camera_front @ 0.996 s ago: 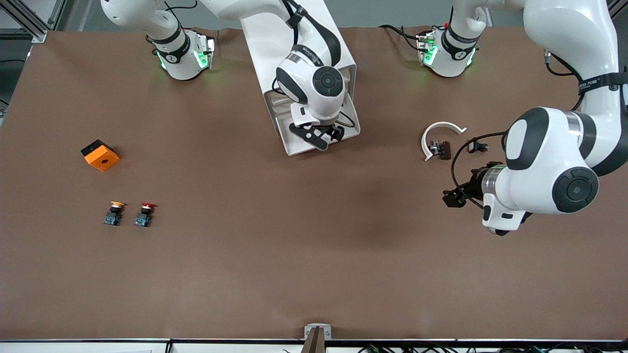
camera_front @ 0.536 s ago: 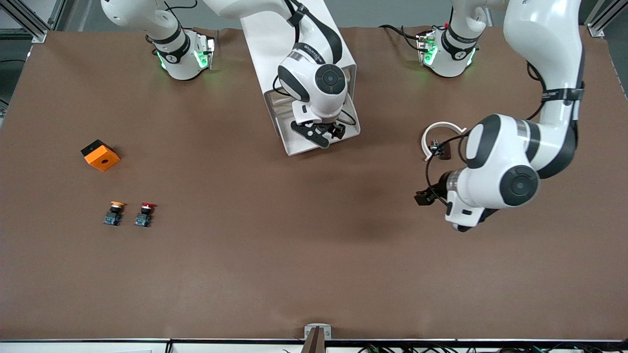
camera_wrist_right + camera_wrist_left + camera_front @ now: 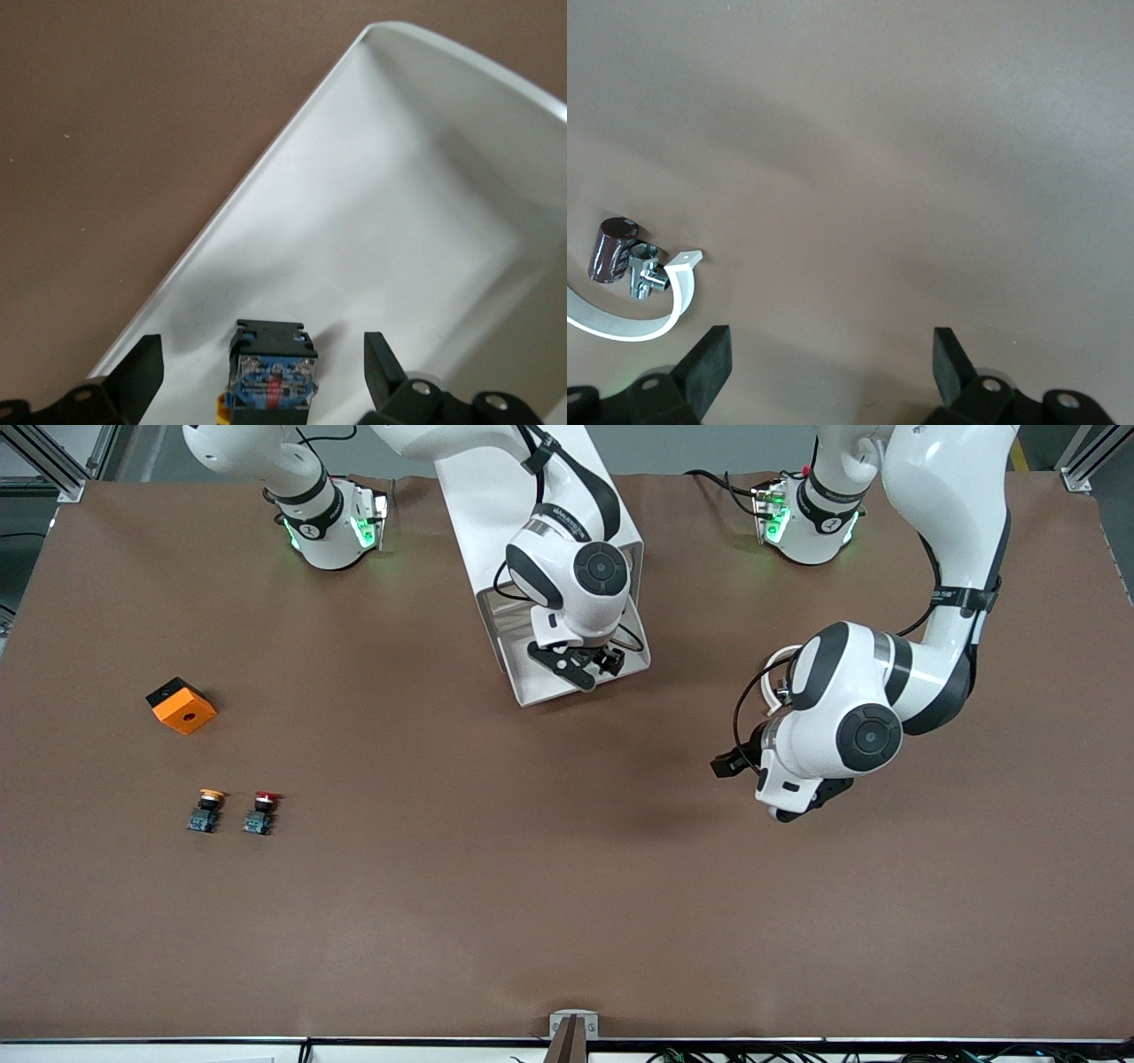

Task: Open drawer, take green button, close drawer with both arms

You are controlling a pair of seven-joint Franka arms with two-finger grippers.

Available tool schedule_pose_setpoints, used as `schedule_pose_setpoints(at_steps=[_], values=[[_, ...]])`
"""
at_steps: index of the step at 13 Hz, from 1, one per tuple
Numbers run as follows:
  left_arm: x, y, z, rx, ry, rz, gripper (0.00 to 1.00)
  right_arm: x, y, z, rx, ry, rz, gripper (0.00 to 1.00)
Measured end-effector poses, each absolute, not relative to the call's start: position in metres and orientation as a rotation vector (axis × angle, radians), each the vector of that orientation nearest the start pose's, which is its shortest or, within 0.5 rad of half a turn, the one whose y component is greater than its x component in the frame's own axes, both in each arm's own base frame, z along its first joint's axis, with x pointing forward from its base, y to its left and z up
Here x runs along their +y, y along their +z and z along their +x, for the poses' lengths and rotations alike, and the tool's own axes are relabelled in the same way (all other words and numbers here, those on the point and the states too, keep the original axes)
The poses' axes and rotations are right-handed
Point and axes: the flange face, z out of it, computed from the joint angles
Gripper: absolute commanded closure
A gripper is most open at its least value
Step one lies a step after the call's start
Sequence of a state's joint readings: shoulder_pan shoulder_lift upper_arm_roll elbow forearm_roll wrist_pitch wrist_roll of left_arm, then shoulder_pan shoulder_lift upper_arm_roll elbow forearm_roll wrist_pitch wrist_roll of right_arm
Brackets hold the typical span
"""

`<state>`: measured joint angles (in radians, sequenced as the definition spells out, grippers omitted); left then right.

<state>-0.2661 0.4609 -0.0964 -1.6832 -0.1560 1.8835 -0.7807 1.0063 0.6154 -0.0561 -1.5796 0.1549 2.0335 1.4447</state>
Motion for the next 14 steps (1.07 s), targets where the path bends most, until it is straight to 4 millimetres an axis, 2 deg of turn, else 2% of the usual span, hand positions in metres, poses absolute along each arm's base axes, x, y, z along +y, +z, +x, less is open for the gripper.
schedule_pose_setpoints(at_steps=[2, 5, 6, 7, 8, 9, 10, 11, 14], values=[[-0.232, 0.312, 0.593, -0.754, 0.512, -3.017, 0.00, 0.563, 0.260, 0.382, 0.909, 0.245, -3.119, 0.00], [-0.231, 0.307, 0.590, -0.752, 0.525, -3.009, 0.00, 0.565, 0.263, 0.383, 0.932, 0.240, -3.108, 0.00], [-0.231, 0.306, 0.590, -0.751, 0.528, -3.008, 0.00, 0.565, 0.264, 0.383, 0.933, 0.239, -3.106, 0.14], [-0.232, 0.305, 0.590, -0.751, 0.530, -3.006, 0.00, 0.566, 0.264, 0.383, 0.932, 0.238, -3.105, 0.23], [-0.232, 0.303, 0.589, -0.750, 0.533, -3.005, 0.00, 0.566, 0.265, 0.383, 0.931, 0.237, -3.104, 0.28], [-0.232, 0.302, 0.589, -0.749, 0.537, -3.003, 0.00, 0.566, 0.265, 0.383, 0.931, 0.237, -3.103, 0.36], [-0.232, 0.301, 0.589, -0.748, 0.539, -3.002, 0.00, 0.566, 0.265, 0.383, 0.932, 0.237, -3.103, 0.60], [-0.232, 0.299, 0.589, -0.748, 0.542, -3.001, 0.00, 0.566, 0.265, 0.383, 0.932, 0.237, -3.103, 0.99], [-0.233, 0.296, 0.588, -0.745, 0.548, -2.998, 0.00, 0.568, 0.268, 0.383, 0.942, 0.255, -3.089, 1.00]])
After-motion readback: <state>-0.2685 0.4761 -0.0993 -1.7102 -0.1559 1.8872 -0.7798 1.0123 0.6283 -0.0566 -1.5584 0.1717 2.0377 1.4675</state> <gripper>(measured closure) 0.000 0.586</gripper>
